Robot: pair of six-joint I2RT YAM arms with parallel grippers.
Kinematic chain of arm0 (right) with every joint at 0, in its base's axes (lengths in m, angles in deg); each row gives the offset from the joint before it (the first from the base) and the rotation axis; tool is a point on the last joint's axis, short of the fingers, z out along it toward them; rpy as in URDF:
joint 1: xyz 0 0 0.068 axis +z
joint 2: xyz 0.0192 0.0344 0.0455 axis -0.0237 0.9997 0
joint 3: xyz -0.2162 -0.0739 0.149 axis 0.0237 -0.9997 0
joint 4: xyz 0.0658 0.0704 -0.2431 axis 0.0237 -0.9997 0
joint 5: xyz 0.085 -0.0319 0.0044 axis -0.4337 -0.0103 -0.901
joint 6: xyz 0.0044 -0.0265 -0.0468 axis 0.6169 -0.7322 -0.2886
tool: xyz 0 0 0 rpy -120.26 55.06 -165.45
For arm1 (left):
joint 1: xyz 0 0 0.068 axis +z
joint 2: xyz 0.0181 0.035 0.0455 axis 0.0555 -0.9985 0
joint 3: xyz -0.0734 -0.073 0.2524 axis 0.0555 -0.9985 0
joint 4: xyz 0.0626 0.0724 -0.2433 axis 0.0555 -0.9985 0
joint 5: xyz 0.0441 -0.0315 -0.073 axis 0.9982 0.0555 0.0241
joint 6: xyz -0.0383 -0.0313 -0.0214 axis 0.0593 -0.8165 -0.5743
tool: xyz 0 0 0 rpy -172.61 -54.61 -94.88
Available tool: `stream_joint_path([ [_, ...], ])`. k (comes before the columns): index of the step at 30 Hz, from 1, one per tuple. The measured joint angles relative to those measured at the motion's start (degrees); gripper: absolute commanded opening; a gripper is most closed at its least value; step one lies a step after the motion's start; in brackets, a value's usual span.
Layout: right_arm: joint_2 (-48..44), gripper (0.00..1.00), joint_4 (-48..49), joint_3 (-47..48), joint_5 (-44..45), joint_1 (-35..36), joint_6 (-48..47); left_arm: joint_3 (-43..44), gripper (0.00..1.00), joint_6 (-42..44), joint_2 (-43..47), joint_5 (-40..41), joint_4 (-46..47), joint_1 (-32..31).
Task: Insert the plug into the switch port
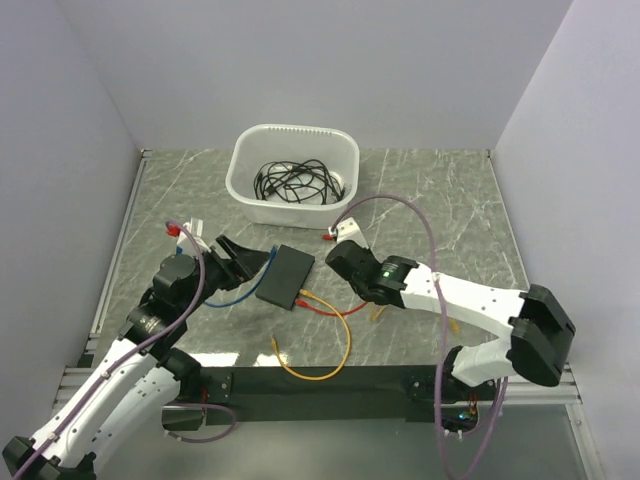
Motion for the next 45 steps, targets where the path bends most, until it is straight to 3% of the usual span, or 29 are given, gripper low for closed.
stream_joint_path([
  [15, 12.00, 0.00, 24.90, -5.46, -14.64, -0.98, 1.95, -5.92, 0.78, 1.81, -12.35, -0.02, 12.92, 4.20],
  [28, 19.45, 0.00, 45.05, -11.85, -14.93, -1.49, 9.03, -10.75, 0.76, 3.13, -30.80, -10.10, 32.89, 13.35],
  [36, 20.68, 0.00, 54.18, -14.67, -16.50, -1.46, 10.88, -11.10, 0.74, 6.14, -41.68, -12.52, 42.12, 13.49],
  [45, 20.68, 0.00, 55.80, -15.37, -16.31, 1.42, 11.21, -9.77, 0.69, 7.56, -57.55, -17.64, 53.90, 13.60],
])
